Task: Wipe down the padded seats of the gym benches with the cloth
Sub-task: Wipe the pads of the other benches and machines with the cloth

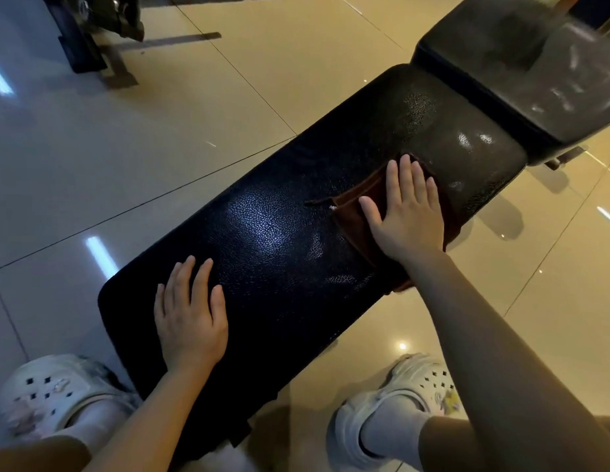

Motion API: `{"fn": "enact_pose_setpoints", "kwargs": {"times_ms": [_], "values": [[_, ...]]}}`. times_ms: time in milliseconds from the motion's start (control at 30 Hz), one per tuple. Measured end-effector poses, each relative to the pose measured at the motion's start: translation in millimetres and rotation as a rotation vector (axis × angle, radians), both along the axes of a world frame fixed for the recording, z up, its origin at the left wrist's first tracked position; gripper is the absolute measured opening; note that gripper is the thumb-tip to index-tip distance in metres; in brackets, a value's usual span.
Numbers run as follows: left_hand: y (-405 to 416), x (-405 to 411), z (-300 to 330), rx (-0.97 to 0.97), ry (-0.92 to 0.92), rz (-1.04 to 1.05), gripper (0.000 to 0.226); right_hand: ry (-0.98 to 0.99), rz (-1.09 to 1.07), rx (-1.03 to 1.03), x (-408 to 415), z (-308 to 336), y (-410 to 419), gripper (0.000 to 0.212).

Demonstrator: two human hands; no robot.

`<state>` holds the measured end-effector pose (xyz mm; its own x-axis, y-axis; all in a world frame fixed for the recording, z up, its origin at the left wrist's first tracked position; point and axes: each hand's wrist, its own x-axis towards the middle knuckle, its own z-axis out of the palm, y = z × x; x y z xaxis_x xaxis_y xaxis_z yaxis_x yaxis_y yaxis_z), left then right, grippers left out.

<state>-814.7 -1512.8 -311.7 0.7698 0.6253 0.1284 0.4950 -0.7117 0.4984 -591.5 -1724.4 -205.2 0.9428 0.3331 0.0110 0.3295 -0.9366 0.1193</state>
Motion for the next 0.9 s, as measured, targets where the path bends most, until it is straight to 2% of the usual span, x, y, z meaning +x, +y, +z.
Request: {"fn": "enact_pose_setpoints", "kwargs": {"times_ms": [100,333,433,567,733,900], "values": [[-0.6,-0.6,-0.1,0.001,0.013,-0.004,0.056,0.013,-0.017,0.029,-15.1,-5.0,13.3,0.072],[1.0,-0.3,2.0,0.003,0.028,-0.011,0.058,0.163,0.257,0.121,-127.0,-41.7,61.3,0.071],[0.6,-0.8,2.1,-0.005,0.021,-0.018,0.058,0.13,0.301,0.13,-128.0,-47.9,49.8,0.071],[0.5,-1.1,1.3,0.002,0.005,-0.015,0.057,-0.033,0.139,0.12,-90.6,-35.8,18.9,0.076],[-1.2,-1.1,-0.4,0.02,-0.021,-0.01,0.053,-0.056,-0.08,0.068,-10.2,-7.2,-18.3,0.081],[-2.0,-0.3,0.5,0.015,-0.025,0.004,0.053,-0.1,-0.177,0.101,-22.1,-15.3,1.2,0.077]]}}
